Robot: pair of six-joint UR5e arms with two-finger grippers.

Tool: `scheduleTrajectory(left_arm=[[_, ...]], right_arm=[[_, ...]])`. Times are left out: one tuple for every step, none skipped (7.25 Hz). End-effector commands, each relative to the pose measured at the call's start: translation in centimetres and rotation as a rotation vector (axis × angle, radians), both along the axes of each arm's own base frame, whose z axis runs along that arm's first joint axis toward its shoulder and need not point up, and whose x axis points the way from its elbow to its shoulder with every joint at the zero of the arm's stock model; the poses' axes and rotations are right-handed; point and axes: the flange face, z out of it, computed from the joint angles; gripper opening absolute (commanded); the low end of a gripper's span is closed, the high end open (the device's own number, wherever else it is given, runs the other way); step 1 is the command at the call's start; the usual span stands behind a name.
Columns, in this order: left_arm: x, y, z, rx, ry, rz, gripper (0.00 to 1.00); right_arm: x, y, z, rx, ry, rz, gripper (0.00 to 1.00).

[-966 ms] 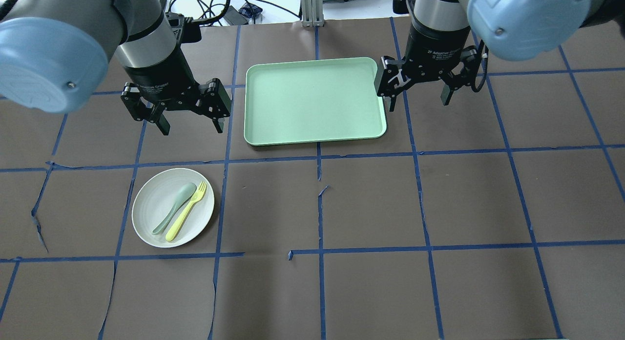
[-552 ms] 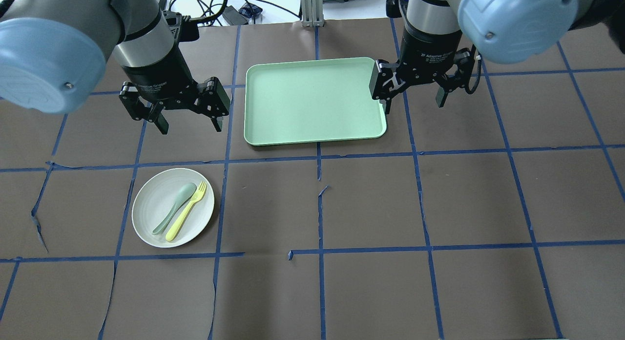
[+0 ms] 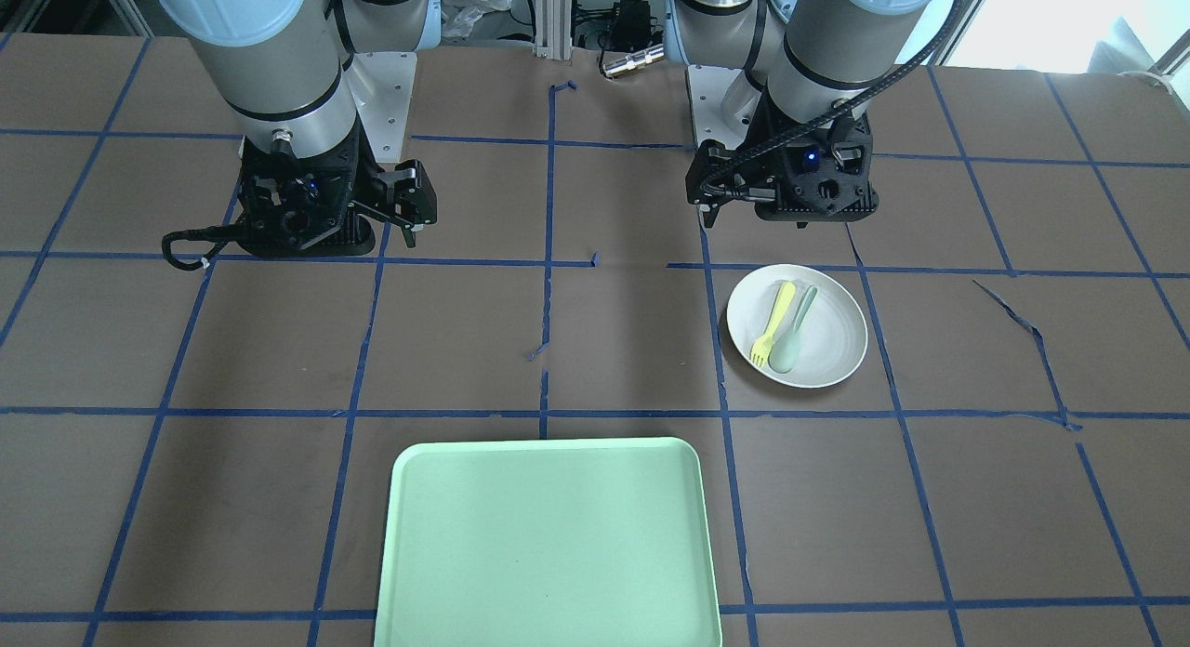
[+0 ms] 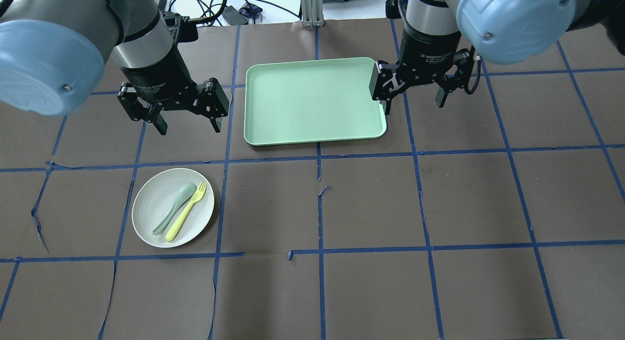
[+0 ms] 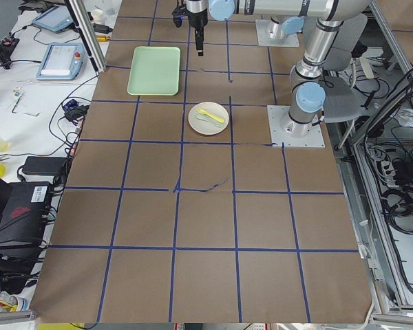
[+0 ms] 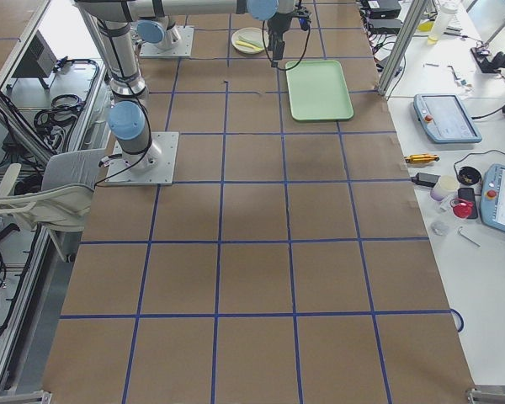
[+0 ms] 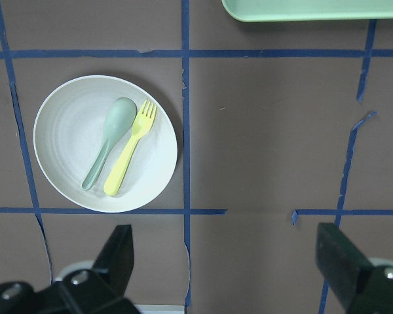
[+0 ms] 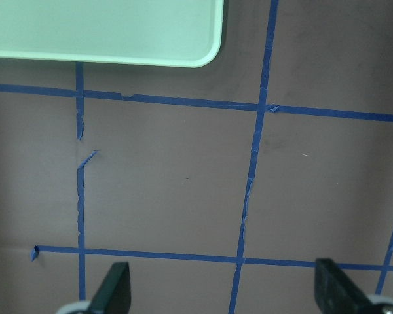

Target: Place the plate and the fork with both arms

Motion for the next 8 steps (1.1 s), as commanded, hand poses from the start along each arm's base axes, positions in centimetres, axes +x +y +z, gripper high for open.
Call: scheduleTrajectory(left_arm=[[0.01, 0.09, -0.21, 0.004, 0.000, 0.000, 1.00], [-0.01, 0.09, -0.21, 0.004, 0.001, 0.000, 1.00], [0.01, 0.09, -0.21, 0.004, 0.000, 0.000, 1.00], [0.00, 0.06, -0.36, 0.007, -0.001, 0.000, 1.00], [-0.01, -0.09, -0.57, 0.010, -0.001, 0.000, 1.00], [0.00, 0.00, -0.42, 0.007, -0.001, 0.000, 1.00], [0.00, 0.03, -0.27, 0.004, 0.000, 0.000, 1.00], [0.01, 0.07, -0.20, 0.003, 0.000, 0.000, 1.00]], right_arm=[[-0.01, 0.03, -0.04, 0.003, 0.002, 0.000, 1.00], [-0.04, 0.01, -0.02, 0.001, 0.004, 0.001, 1.00], [-0.04, 0.01, -0.02, 0.001, 0.004, 0.004, 1.00], [-0.05, -0.03, 0.00, -0.002, 0.005, 0.007, 1.00], [-0.12, -0.02, -0.21, 0.007, 0.004, 0.013, 1.00], [-0.14, 0.04, -0.20, 0.007, 0.005, 0.013, 1.00], [-0.14, 0.04, -0.43, 0.011, 0.006, 0.014, 1.00], [-0.16, 0.02, -0.47, 0.010, 0.007, 0.013, 1.00]])
